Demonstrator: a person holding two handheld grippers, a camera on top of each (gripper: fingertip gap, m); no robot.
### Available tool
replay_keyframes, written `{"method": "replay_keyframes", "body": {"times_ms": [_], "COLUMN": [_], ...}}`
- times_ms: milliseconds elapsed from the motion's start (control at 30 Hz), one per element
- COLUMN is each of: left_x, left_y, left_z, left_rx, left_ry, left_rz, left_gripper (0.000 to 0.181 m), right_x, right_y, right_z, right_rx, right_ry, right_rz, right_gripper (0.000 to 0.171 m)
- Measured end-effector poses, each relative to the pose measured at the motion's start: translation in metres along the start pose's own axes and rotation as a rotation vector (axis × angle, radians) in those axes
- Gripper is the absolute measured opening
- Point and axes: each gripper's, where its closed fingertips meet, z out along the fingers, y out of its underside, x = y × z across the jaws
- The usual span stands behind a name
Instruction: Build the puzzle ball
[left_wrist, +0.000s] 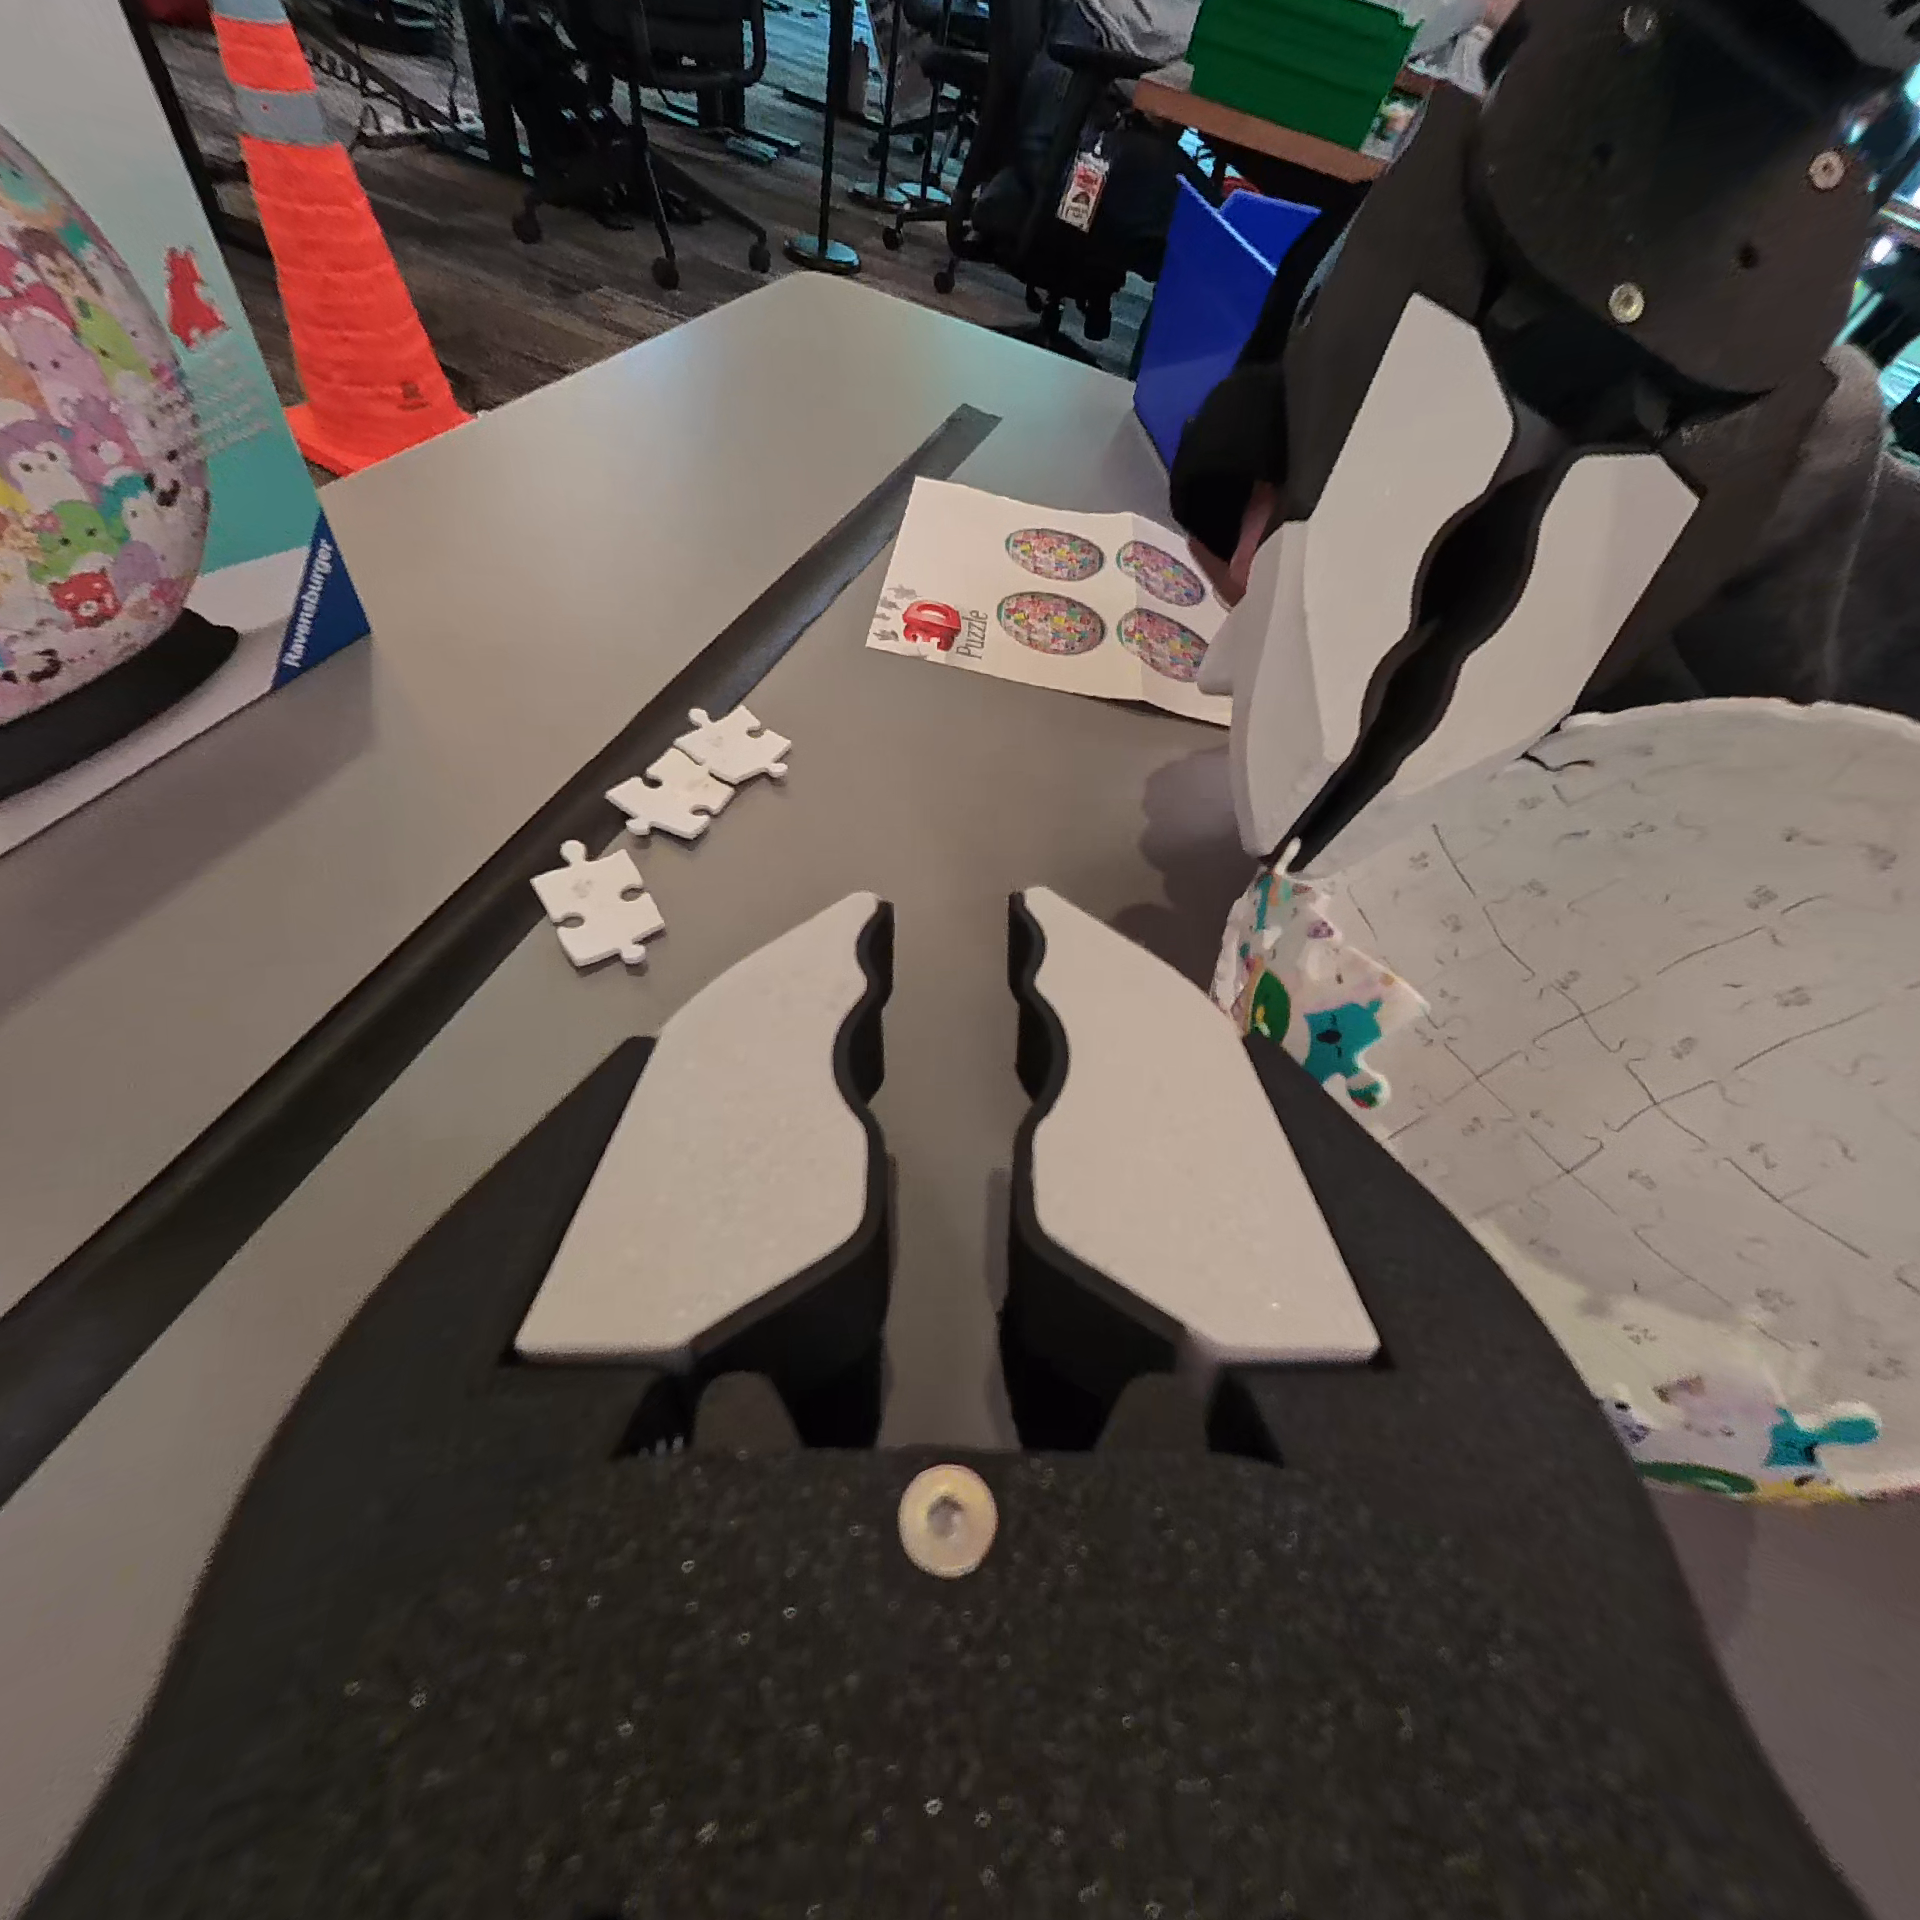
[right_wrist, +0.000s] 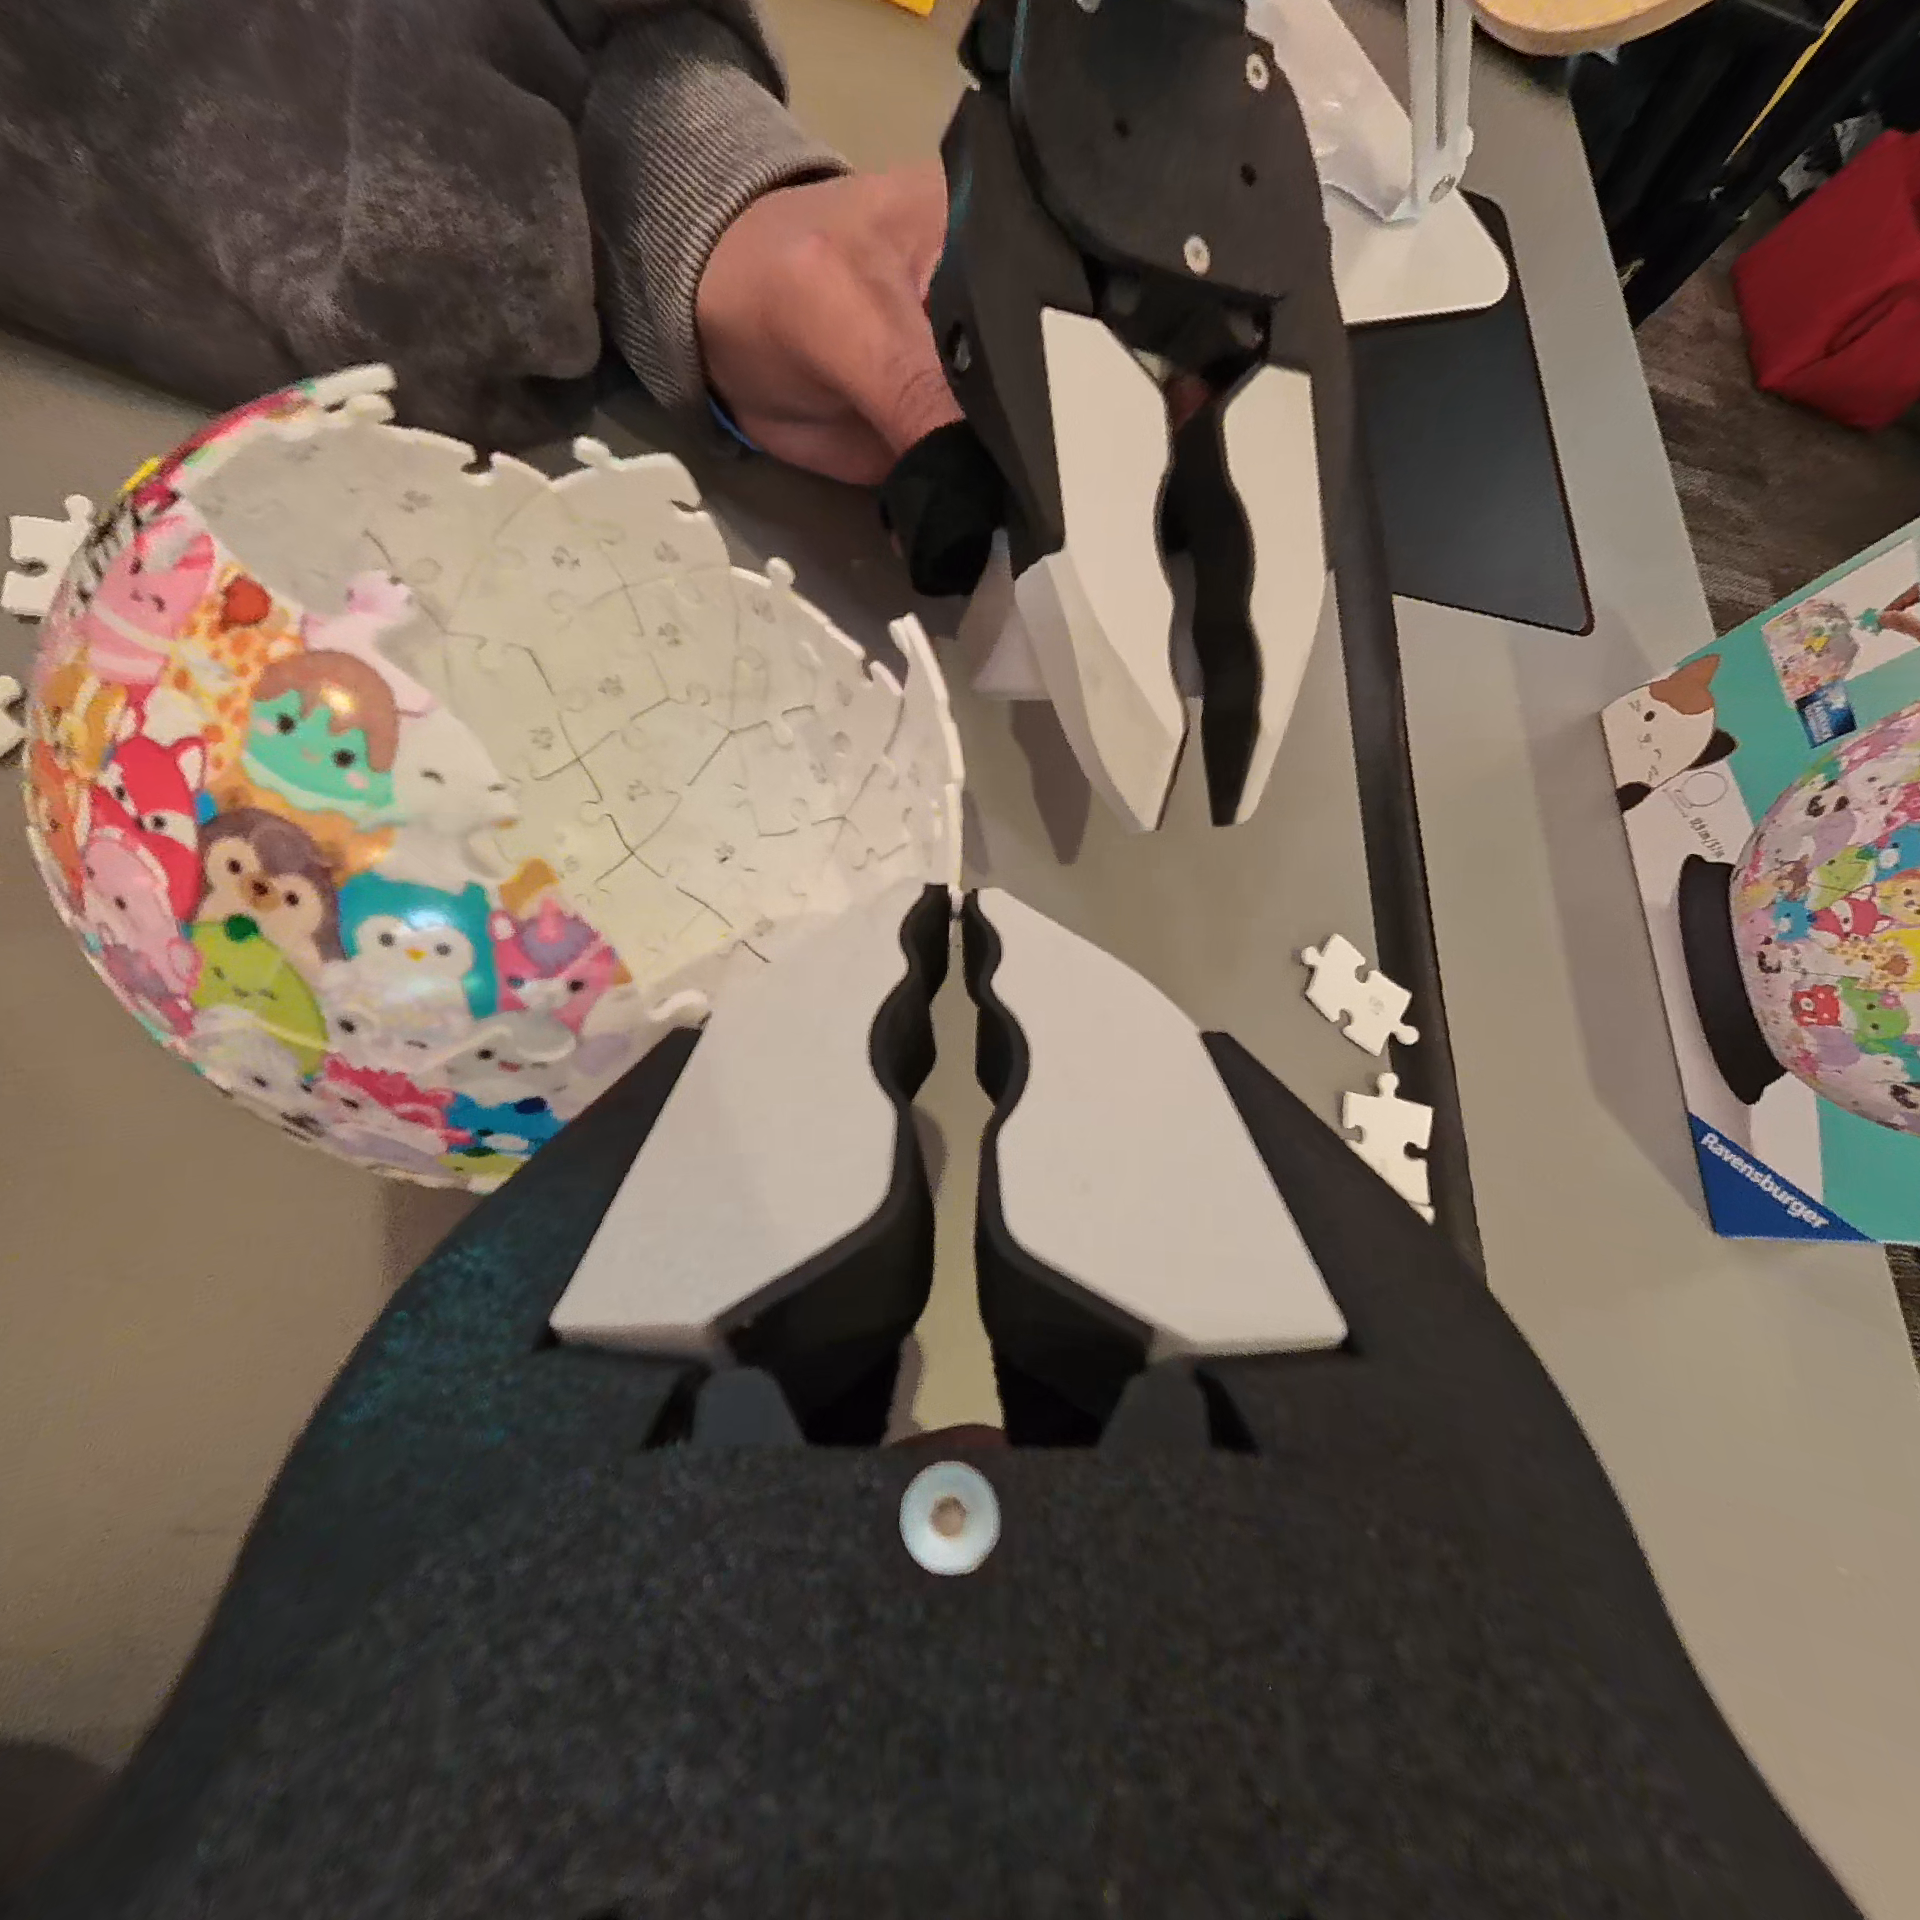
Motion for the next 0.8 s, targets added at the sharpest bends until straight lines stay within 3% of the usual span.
{"method": "replay_keyframes", "body": {"times_ms": [167, 333, 467, 567, 700, 800], "left_x": [0.009, 0.043, 0.046, 0.023, 0.006, 0.019], "left_y": [-0.003, -0.023, -0.027, -0.013, -0.015, -0.03], "left_z": [-0.002, -0.027, -0.039, -0.038, -0.043, -0.047], "left_rx": [0.018, 0.02, -0.052, -0.141, -0.108, -0.087], "left_ry": [0.058, 0.248, 0.171, 0.037, -0.065, -0.078], "left_rz": [-0.01, -0.045, 0.051, 0.093, 0.054, 0.074], "left_gripper": [0.02, 0.024, 0.032, 0.031, 0.026, 0.035], "right_x": [-0.001, 0.0, 0.0, -0.001, -0.001, -0.001], "right_y": [0.0, -0.005, -0.006, -0.005, -0.005, -0.003], "right_z": [0.0, -0.003, -0.003, -0.002, -0.003, -0.003], "right_rx": [0.02, 0.03, 0.04, 0.037, 0.035, 0.046], "right_ry": [0.006, 0.017, 0.012, 0.011, 0.016, 0.017], "right_rz": [0.009, -0.002, 0.006, 0.008, 0.01, 0.026], "right_gripper": [0.002, 0.002, 0.002, 0.002, 0.002, 0.002]}}
